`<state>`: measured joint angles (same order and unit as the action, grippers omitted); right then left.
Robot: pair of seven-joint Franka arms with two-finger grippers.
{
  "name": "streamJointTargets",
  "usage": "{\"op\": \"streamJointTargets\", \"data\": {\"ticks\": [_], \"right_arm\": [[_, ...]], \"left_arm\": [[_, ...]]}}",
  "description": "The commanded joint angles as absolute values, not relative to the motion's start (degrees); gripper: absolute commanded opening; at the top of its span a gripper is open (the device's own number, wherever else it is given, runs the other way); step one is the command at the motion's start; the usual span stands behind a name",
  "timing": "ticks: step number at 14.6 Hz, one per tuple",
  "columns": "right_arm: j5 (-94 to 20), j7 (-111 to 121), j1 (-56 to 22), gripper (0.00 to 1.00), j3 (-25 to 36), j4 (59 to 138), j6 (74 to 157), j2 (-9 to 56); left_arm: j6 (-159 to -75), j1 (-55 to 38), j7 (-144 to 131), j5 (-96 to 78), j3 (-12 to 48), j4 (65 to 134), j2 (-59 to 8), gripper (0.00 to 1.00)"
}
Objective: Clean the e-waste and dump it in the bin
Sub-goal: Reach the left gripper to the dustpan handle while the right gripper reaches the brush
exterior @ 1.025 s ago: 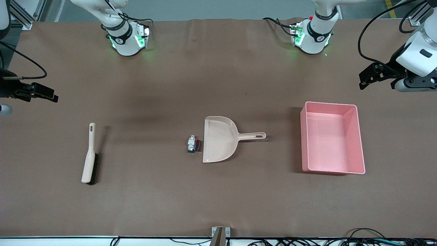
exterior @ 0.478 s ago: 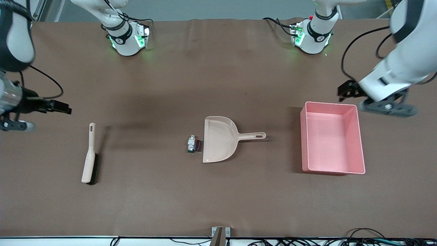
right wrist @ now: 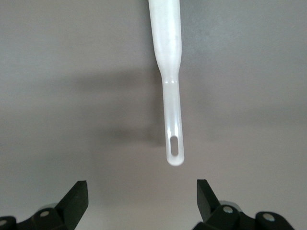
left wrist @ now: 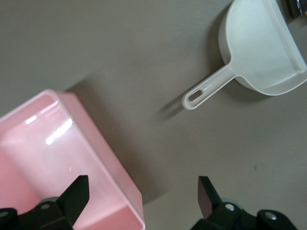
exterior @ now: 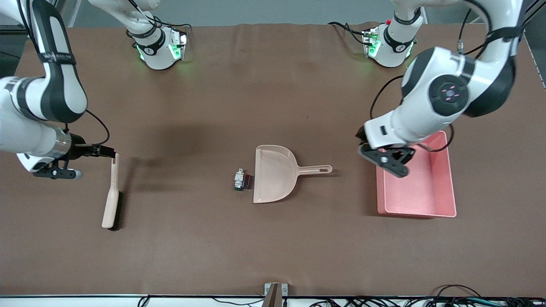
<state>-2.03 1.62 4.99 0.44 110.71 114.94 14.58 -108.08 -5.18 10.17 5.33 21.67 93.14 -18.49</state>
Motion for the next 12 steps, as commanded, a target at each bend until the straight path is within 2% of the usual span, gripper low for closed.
{"op": "streamJointTargets", "data": {"ticks": [1,4,8,12], "right_arm": [[-1.6,2.2,5.6,1.0,0.1,112.8,121.3,16.6],[-1.6,9.0,7.8,1.0,0.1,117.6,132.9,18.2],[-1.7,9.2,8.3,1.0,0.1,117.9,136.3,21.4],[-1.8,8.8,8.1,0.99,0.1,117.9,136.7,22.8]], "left_arm": [[-111.7,-9.5,11.4,9.8,22.2,93.3,-21.2,0.98],[-116.9,-13.7,12.2,15.0,22.3,93.3,-26.1,0.95],[-125.0,-17.7,14.0,19.1,22.3,94.2,-31.7,0.95],[-128.7,-19.4,17.1,24.3,22.5,94.9,-34.5,0.9]]}}
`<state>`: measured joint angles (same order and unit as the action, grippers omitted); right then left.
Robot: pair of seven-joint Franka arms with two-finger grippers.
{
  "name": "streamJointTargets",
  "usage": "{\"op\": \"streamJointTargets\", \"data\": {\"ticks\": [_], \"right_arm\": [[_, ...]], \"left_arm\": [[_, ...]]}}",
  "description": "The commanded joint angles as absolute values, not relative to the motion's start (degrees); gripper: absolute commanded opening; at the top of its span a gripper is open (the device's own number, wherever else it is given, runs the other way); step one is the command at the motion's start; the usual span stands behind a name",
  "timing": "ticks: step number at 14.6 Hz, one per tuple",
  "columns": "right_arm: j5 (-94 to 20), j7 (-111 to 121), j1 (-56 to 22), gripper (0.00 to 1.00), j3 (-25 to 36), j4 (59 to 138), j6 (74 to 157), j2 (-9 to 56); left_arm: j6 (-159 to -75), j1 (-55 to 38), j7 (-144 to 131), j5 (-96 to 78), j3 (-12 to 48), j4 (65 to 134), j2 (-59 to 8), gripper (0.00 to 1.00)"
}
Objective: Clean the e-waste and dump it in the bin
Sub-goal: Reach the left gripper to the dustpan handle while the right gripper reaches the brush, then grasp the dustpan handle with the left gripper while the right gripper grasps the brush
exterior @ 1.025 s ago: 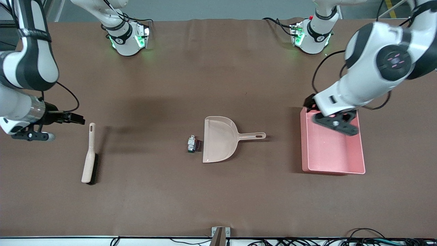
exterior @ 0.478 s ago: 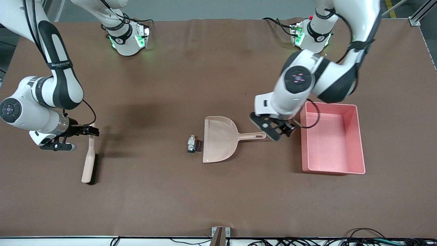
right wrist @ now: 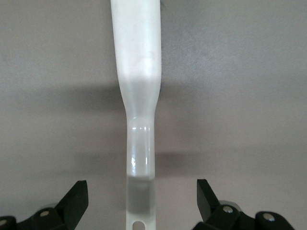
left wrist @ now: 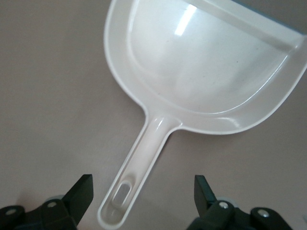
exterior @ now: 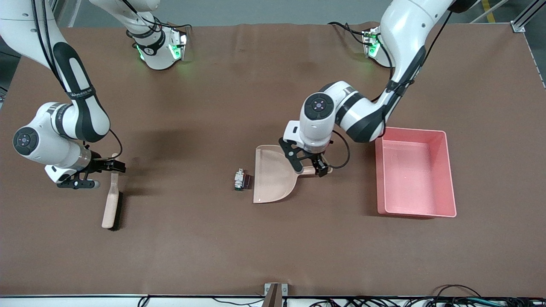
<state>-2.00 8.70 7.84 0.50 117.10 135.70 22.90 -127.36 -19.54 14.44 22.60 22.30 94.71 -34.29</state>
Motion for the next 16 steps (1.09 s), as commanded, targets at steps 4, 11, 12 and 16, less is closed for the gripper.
{"op": "streamJointTargets", "data": {"ticks": [4,11,12,16], "right_arm": [[-1.9,8.8,8.3,0.66,0.0,117.5,137.1,23.4],[-2.4,8.7,8.0,0.5,0.0,116.5,136.7,24.8],[-2.4,8.7,8.0,0.49,0.0,115.9,136.4,25.2],[-2.4,8.8,8.2,0.47,0.0,113.5,134.5,26.6]], "left_arm": [[-130.2,-19.3,26.9,24.4,22.8,94.7,-36.6,0.78],[-130.4,-19.4,28.2,24.4,22.7,92.4,-39.4,0.78],[-130.4,-19.4,28.2,24.4,22.7,92.3,-39.5,0.78],[-130.1,-20.2,28.1,25.7,22.6,90.8,-41.0,0.78]]}}
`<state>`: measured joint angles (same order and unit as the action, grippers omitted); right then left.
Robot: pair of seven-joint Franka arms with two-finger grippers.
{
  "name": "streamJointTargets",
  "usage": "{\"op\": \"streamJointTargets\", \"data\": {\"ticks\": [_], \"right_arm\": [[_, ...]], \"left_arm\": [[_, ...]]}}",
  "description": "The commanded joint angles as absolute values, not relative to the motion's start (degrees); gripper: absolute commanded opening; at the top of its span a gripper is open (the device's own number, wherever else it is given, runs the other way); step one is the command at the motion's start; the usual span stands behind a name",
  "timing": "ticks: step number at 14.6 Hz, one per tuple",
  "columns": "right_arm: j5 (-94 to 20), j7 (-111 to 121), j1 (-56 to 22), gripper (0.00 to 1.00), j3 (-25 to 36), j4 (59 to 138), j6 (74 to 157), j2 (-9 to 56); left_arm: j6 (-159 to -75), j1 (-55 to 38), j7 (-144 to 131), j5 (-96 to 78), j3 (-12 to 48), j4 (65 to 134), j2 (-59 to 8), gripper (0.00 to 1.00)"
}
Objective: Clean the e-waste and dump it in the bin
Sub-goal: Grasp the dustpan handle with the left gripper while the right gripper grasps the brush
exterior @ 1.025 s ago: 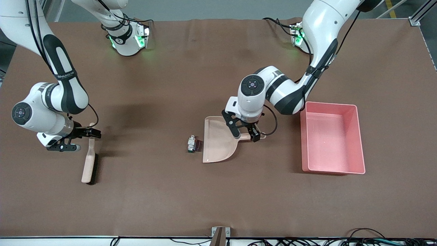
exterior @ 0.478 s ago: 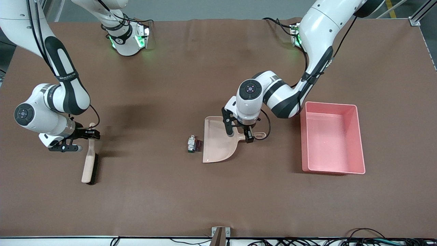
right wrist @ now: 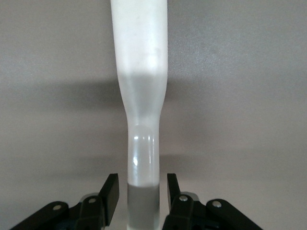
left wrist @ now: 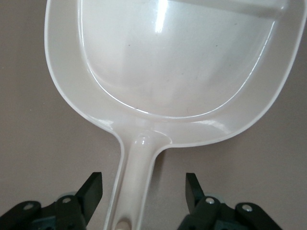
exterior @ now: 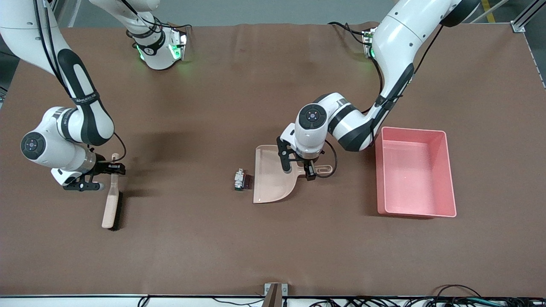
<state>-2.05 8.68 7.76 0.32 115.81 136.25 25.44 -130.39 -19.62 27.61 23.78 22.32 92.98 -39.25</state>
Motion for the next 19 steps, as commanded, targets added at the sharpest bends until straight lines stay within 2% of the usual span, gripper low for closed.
{"op": "streamJointTargets", "data": {"ticks": [1,5,9,16,19], "right_arm": [[-2.5,8.8,8.3,0.47,0.0,112.2,132.6,26.7],[-2.5,8.7,8.4,0.47,0.0,107.9,127.0,28.3],[-2.5,8.7,8.4,0.44,0.0,107.9,127.4,28.9],[-2.5,8.7,8.2,0.39,0.0,106.0,127.0,29.6],[-2.5,8.8,8.3,0.33,0.0,106.0,127.0,29.7]], "left_arm": [[-130.0,-20.8,28.0,25.7,22.4,90.6,-41.1,0.78],[-129.4,-22.1,28.0,25.8,21.8,89.6,-42.1,0.78],[-129.2,-23.2,28.1,27.1,19.7,89.6,-42.2,0.77],[-129.2,-23.8,28.0,28.5,19.7,88.6,-43.0,0.71],[-129.2,-23.9,28.0,28.6,19.7,88.6,-43.0,0.69]]}}
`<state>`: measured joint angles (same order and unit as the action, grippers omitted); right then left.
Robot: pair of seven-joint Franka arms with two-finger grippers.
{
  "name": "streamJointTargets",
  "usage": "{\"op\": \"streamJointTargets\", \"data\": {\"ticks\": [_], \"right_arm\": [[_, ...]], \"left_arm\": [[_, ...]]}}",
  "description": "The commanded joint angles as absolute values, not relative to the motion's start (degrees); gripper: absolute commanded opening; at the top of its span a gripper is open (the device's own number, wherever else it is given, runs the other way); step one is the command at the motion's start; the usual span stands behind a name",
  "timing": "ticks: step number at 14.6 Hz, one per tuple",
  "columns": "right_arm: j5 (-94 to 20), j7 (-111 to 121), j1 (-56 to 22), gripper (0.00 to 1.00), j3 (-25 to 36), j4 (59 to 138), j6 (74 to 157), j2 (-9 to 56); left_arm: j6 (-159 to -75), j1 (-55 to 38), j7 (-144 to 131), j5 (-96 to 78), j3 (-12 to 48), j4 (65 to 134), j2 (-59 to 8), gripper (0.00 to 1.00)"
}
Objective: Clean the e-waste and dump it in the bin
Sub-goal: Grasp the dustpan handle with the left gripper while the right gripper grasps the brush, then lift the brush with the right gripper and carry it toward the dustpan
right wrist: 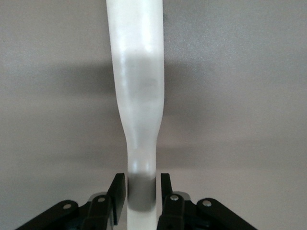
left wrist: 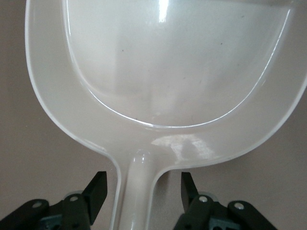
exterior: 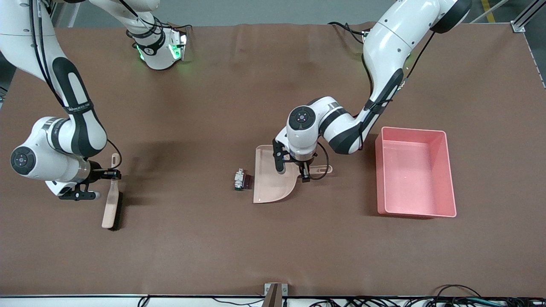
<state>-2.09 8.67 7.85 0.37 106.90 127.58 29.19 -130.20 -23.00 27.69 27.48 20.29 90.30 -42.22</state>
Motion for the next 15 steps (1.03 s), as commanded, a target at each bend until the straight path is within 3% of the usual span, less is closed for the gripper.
{"op": "streamJointTargets", "data": {"ticks": [1,7,11,15], "right_arm": [[-2.5,8.8,8.3,0.33,0.0,106.0,127.1,29.8],[-2.6,8.7,8.3,0.33,0.0,106.0,127.4,30.7],[-2.7,8.6,8.2,0.01,0.0,106.0,127.2,30.7],[-2.8,8.7,8.3,0.0,-0.1,105.9,127.0,30.7]], "left_arm": [[-129.2,-23.9,28.0,28.6,19.7,88.6,-43.1,0.69],[-129.3,-23.9,28.0,28.6,19.7,88.4,-43.9,0.69],[-129.3,-23.9,28.0,28.7,19.7,87.9,-43.9,0.65],[-129.3,-23.9,28.0,28.6,19.7,87.8,-43.9,0.59]]}}
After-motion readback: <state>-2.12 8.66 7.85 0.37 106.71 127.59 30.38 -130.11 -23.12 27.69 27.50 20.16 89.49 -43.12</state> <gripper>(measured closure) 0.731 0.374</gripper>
